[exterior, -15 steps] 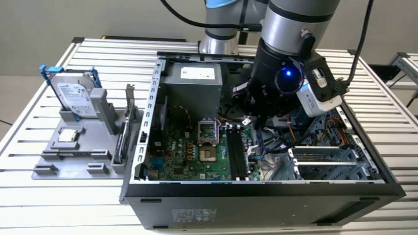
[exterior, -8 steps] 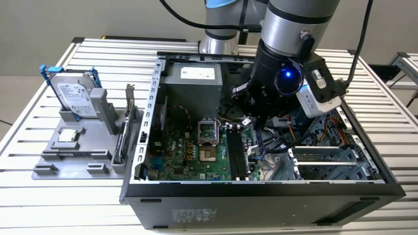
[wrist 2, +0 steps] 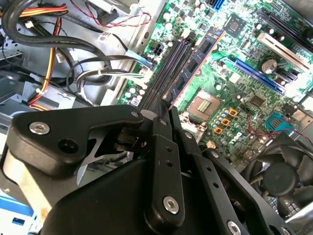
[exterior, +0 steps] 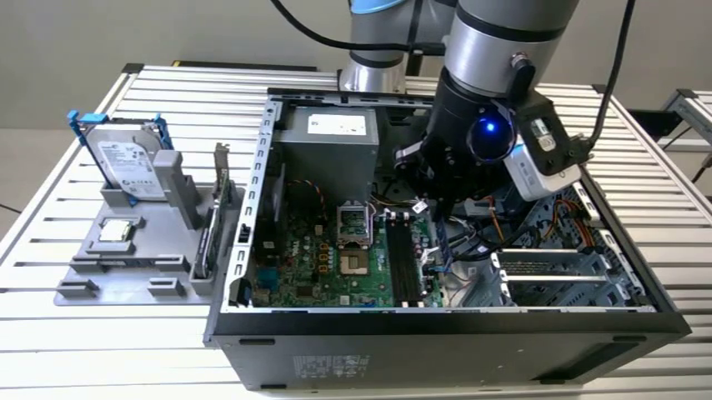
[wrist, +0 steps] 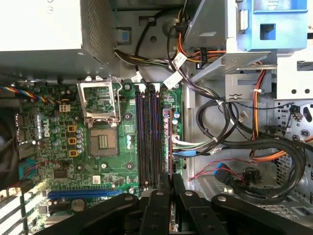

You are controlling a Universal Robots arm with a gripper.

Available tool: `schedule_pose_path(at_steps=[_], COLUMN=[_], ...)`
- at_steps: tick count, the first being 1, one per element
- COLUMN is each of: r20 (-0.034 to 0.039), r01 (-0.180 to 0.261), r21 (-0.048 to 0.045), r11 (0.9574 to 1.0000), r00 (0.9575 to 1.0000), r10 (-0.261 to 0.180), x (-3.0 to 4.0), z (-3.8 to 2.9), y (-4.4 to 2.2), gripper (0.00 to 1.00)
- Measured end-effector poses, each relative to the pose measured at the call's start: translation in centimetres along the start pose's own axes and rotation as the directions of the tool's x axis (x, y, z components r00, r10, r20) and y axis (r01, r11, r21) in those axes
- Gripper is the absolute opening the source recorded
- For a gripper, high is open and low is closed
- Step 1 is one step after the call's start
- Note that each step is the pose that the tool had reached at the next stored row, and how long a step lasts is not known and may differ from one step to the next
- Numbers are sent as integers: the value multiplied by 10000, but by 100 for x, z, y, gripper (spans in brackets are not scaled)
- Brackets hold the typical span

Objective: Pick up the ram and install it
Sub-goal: 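Insert the ram into the slot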

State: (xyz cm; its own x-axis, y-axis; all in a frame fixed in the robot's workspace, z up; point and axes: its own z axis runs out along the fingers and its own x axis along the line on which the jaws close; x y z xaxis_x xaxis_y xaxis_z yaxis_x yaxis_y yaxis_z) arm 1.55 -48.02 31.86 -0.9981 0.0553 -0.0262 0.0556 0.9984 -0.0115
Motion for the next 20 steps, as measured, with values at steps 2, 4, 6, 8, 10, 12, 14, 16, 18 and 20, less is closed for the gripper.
schedule_pose_path(at_steps=[2,4,6,8,10,12,14,16,18,20], r20=[-1,-1,-1,-2,-2,-2,-3,-18,-20,-20], r01=[1,0,0,1,1,0,0,0,0,1], r21=[5,4,6,3,3,3,3,2,2,-1], r11=[10000,10000,10000,10000,10000,10000,10000,10000,10000,10000], r00=[10000,10000,10000,10000,10000,10000,10000,10000,10000,10000], r10=[-1,0,0,-1,-1,0,0,0,0,-1], x=[0,1,5,9,12,17,22,23,24,25], z=[8,23,45,70,81,101,120,130,142,153], y=[-1,0,0,0,0,0,0,0,0,0], gripper=[0,0,0,0,0,0,0,0,0,0])
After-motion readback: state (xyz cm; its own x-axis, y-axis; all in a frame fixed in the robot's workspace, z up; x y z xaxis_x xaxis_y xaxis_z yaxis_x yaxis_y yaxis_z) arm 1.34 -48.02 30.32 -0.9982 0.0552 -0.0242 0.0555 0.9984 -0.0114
